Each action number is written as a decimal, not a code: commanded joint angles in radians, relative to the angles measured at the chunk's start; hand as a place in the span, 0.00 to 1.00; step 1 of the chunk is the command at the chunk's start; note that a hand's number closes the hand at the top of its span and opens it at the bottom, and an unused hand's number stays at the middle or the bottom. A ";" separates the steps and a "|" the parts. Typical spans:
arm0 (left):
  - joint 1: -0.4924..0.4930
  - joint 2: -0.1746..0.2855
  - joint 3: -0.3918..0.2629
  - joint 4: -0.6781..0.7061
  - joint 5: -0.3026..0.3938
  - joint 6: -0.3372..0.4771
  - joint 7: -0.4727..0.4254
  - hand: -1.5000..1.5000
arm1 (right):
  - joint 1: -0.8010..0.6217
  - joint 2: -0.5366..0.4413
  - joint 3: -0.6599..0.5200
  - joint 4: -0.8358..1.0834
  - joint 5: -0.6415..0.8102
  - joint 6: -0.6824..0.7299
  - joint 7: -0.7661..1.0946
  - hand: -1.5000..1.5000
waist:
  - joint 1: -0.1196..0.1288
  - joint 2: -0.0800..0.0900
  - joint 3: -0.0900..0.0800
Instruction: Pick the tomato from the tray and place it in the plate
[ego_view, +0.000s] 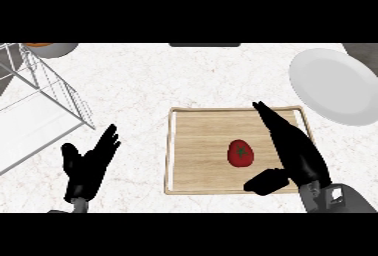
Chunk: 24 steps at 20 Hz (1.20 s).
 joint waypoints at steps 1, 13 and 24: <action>-0.027 -0.004 0.066 0.090 0.020 -0.057 -0.020 0.50 | -0.003 0.106 0.004 0.053 0.060 0.026 0.009 0.00 | -0.003 0.002 -0.001; 0.006 -0.079 0.045 0.024 -0.082 -0.035 0.016 0.50 | 0.042 0.178 -0.043 0.131 0.265 0.122 -0.030 0.00 | -0.003 0.001 -0.001; -0.004 -0.085 0.109 -0.009 -0.097 -0.083 0.074 0.50 | 0.031 0.297 -0.117 0.327 0.350 0.144 -0.170 0.00 | -0.003 0.002 -0.001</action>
